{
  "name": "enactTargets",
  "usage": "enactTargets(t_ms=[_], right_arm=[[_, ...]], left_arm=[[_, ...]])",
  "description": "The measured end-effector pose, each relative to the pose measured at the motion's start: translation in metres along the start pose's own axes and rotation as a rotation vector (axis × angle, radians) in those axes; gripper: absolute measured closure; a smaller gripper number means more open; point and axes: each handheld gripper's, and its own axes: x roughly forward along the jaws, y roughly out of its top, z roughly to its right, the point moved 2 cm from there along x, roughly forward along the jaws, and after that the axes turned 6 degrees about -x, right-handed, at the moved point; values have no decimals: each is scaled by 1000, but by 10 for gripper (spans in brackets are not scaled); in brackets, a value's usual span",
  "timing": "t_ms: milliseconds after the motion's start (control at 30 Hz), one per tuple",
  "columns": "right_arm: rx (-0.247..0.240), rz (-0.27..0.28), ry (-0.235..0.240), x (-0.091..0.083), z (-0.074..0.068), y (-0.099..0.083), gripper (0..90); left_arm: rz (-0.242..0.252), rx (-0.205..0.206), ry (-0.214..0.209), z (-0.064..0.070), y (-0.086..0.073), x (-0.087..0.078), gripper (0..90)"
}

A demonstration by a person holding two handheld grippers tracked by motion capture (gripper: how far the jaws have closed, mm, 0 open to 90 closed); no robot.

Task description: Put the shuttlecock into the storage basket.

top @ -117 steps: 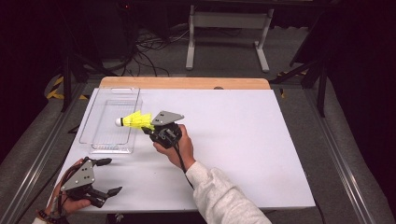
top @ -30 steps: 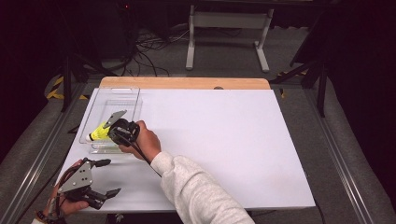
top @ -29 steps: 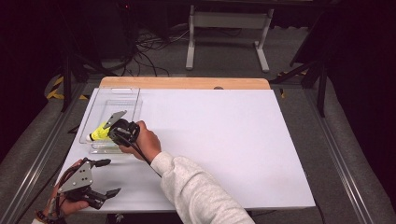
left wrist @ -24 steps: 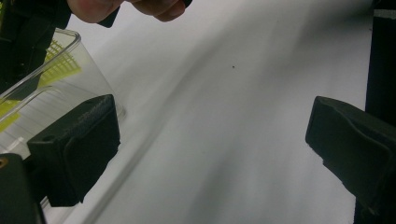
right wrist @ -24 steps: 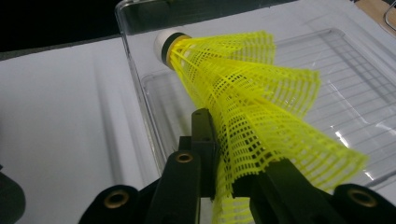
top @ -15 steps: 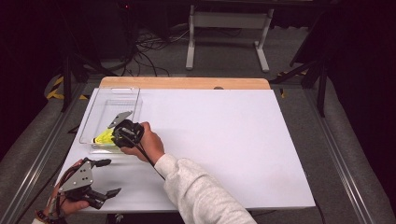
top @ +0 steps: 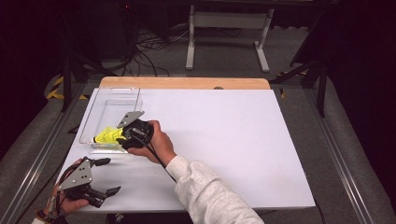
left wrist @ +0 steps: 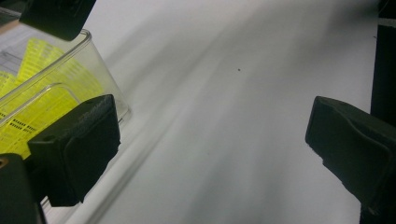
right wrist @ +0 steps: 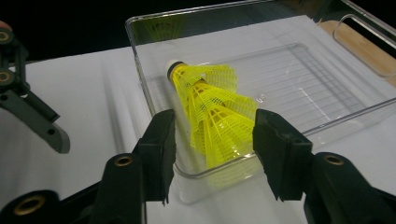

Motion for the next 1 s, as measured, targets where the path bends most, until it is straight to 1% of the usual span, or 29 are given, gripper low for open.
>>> enactTargets(t_ms=[33,100,133,167,200,233,267,300,333,533,600,733,767,800,833,933,1000], right_arm=[[-15,1,-7,-3,-1,1,486],[-30,17,-1,-9,-2,3,471],[-51,21,-8,-12,-3,4,464],[-73,23,-32,-15,-4,5,457],[-77,35,-39,-19,-5,4,455],[-66,52,-24,-21,-5,3,450],[-65,54,-21,-23,-5,3,438],[-83,46,-37,-24,-6,2,425],[-102,43,-48,-26,-6,1,423],[-81,66,-72,-32,-3,-4,389],[-85,73,-82,-37,-3,-8,371],[-89,75,-95,-41,-3,-11,339],[-77,83,-105,-44,-2,-13,319],[-77,85,-108,-46,-2,-14,310],[-84,87,-121,-48,-1,-15,305],[-92,85,-134,-51,-1,-17,294],[-84,93,-136,-55,0,-19,288]], left_arm=[[-1,4,4,0,0,-1,41],[11,-7,-3,0,0,-1,42],[4,4,2,0,0,-1,41],[-7,9,2,0,0,-1,41],[-3,8,2,1,0,-1,41],[3,5,-2,0,0,-1,41],[1,4,-2,0,0,0,41],[-9,12,2,0,0,0,41],[-9,12,2,0,0,0,41],[-12,15,-1,2,0,1,41],[-12,16,-1,3,0,1,41],[-19,21,3,2,0,2,41],[-16,17,4,2,0,2,41],[-15,15,3,2,0,2,41],[-18,14,3,2,0,2,41],[-23,18,5,2,-1,3,41],[-22,18,6,1,-1,2,41]])
